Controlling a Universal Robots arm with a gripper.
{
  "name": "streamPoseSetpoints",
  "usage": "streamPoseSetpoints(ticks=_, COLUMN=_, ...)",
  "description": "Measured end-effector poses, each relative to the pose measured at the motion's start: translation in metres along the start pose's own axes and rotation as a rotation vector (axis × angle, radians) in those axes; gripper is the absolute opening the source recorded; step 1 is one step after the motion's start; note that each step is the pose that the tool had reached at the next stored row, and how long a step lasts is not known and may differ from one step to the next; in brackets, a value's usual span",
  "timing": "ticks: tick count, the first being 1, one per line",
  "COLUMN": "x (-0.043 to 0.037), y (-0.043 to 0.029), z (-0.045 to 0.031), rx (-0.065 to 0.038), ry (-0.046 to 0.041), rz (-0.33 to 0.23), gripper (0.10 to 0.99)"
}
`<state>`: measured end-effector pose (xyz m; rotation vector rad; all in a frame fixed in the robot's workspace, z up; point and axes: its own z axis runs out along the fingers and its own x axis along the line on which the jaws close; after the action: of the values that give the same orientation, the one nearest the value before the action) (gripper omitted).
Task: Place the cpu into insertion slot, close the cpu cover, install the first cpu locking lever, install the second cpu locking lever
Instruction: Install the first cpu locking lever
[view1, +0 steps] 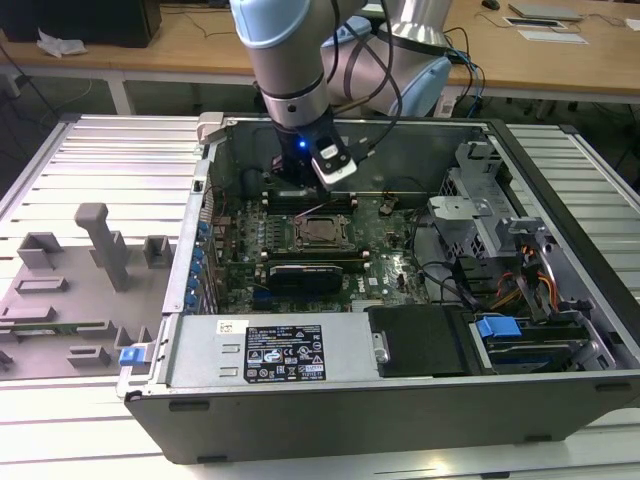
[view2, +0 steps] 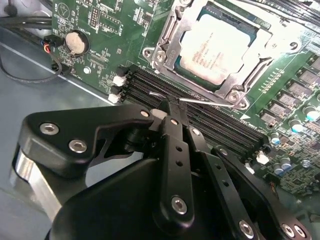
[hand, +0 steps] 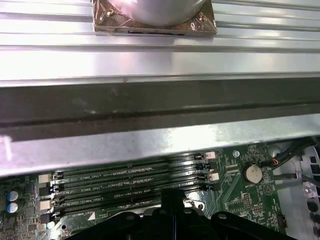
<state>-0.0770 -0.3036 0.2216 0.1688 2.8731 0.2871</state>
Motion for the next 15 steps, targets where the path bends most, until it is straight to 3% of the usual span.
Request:
streamPoseSetpoints(ticks=8, x=0.0014, y=-0.0003, z=0.0055, rx=0.012, ry=-0.0156, rz=0.051, gripper=0.106)
streamPoseSetpoints(ticks=15, x=0.0023, y=0.005, z=0.0072, rx=0.017, ry=-0.0177, rz=0.056, gripper=0.106)
